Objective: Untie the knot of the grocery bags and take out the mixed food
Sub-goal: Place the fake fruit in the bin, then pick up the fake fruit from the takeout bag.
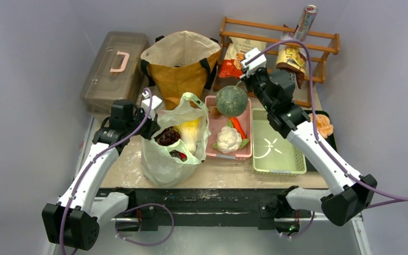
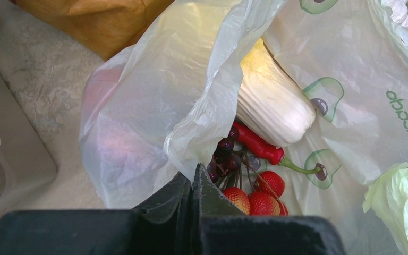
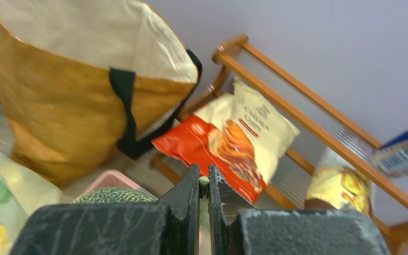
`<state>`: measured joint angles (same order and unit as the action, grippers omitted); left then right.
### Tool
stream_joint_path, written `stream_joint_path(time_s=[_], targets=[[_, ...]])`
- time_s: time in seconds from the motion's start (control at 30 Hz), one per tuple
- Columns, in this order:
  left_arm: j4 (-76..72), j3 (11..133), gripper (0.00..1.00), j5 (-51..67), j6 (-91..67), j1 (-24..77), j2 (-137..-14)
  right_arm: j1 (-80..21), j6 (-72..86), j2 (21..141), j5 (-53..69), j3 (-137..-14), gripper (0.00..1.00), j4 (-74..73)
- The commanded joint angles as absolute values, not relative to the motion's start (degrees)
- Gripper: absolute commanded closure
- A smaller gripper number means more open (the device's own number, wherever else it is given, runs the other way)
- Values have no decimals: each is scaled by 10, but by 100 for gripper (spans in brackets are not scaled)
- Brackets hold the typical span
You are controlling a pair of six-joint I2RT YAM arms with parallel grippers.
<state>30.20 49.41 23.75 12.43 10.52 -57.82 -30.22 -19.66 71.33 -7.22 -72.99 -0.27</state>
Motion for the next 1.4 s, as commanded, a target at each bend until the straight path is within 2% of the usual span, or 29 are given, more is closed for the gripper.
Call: stream_joint_path(time_s=[0.0,0.27,0.6,0.83,0.87,1.0,1.07,1.13,1.23,1.3,1.37], targets=[[294,518,100,240,117,102,-569,-280,-235,665,-96,-704,100,-11],[289,518,100,249,117,102,-572,-217,-247,628,-125,-651,100,-65],[287,520,100,257,118,102,-574,-145,-286,558,-102,-518,100,-83],[286,524,100,264,116,102,-583,-140,-293,591,-103,-479,100,-25],[286,525,100,265,117,102,-584,-139,-293,604,-104,-486,97,-21],[284,527,100,277,123,102,-582,-138,-252,647,-69,-579,45,-72],[281,526,100,290,124,102,-577,-143,-224,656,0,-648,35,-128],[272,520,100,300,124,102,-566,-171,-200,665,96,-711,32,-154],[259,510,100,316,125,102,-556,-252,-177,684,183,-742,35,-131],[253,507,100,318,117,102,-554,-293,-154,710,238,-748,39,-108],[241,505,100,319,100,101,-549,-344,-151,744,264,-746,50,-89]])
